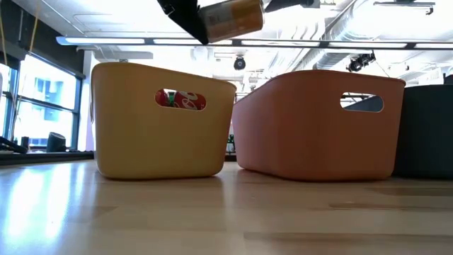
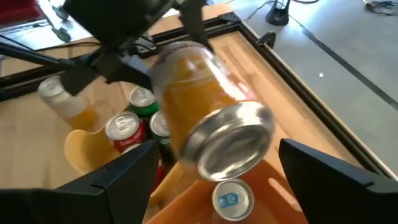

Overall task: Sort soda cans
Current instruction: Put the top yellow-white soda can into the blue bin

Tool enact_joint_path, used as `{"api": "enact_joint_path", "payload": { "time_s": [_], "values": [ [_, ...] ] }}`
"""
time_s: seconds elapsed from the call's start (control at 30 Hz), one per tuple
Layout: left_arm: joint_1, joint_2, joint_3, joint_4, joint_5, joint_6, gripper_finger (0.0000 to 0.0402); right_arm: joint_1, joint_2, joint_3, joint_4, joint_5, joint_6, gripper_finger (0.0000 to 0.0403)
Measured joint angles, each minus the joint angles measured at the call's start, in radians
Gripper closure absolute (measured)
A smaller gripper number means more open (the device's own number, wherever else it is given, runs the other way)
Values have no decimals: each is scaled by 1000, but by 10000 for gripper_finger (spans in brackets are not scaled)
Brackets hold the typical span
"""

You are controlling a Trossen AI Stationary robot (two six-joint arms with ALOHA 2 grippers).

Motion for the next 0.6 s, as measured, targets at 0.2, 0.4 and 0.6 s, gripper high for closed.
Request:
{"api": "enact_joint_path", "payload": {
  "time_s": [0.2,0.4,0.6],
  "values": [
    [-5,-20,0,4,-14,15,169,-46,0,0,36,-36,-30,77],
    [-6,-34,0,19,-16,35,169,-92,23,0,109,-169,-84,77],
    [-4,-46,-1,23,-42,73,169,-137,29,0,131,-223,-114,77]
  ]
}}
